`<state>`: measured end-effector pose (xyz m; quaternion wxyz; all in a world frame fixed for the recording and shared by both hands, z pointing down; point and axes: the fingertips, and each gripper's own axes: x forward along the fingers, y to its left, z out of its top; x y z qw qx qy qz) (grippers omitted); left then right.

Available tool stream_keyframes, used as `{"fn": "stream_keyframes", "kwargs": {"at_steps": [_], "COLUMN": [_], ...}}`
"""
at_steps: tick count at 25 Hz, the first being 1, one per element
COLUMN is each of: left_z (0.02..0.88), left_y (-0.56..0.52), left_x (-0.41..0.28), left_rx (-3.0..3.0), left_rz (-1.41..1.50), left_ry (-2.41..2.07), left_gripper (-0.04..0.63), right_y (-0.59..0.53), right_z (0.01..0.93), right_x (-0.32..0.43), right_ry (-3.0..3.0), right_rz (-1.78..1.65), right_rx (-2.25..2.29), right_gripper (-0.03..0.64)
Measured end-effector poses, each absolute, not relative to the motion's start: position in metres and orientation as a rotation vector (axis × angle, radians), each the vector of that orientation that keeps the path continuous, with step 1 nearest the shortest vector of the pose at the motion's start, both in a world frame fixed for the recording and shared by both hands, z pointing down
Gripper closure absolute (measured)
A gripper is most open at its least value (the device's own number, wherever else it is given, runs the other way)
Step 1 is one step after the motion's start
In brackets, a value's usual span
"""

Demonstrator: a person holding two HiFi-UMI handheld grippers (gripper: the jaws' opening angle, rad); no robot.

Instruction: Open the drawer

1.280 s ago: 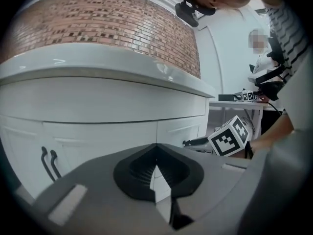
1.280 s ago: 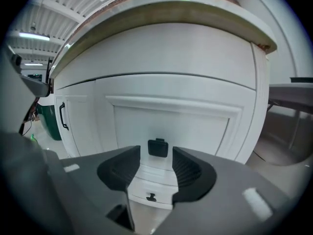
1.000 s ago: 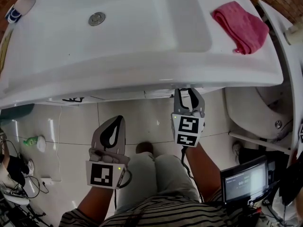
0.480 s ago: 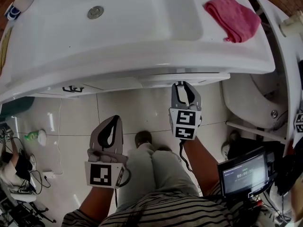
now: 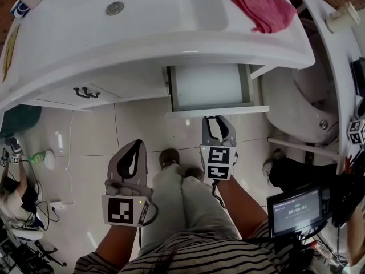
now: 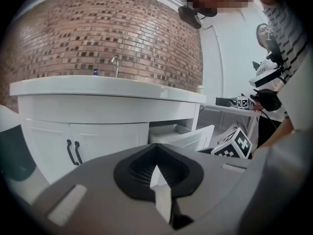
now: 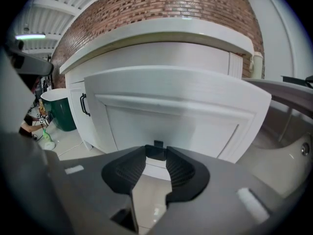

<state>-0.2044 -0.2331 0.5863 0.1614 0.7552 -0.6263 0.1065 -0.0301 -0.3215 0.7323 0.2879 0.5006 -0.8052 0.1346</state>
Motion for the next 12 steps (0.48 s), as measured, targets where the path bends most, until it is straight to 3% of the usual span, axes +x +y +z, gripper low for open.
{"fn": "stream_keyframes", "kwargs": {"at_steps": [10,11,12], "left_z": [0.558,0.557,0.557], "left_y": [-0.201,-0.197,-0.194], "left_x": [-0.186,-0.184,-0.182], "left_rx": [2.187,2.184,2.180], "left_rz": [0.299,0.302,0.305], "left_ry": [-1.760,-1.758,-1.755], "left_gripper": [0.580,0.580,0.580], "right_y": [-0.246,-0.242,-0.237], "right_z": [0.735,0.735,0.736], "right_x": [-0.006,-0.001,0.005], "right_ry": [-2.071,-2.052,-2.031], "right_rz": [0.425,0.426,0.440], "right_rx": [1.286,1.295,1.304], "right_gripper": [0.492,0.498,0.553]}}
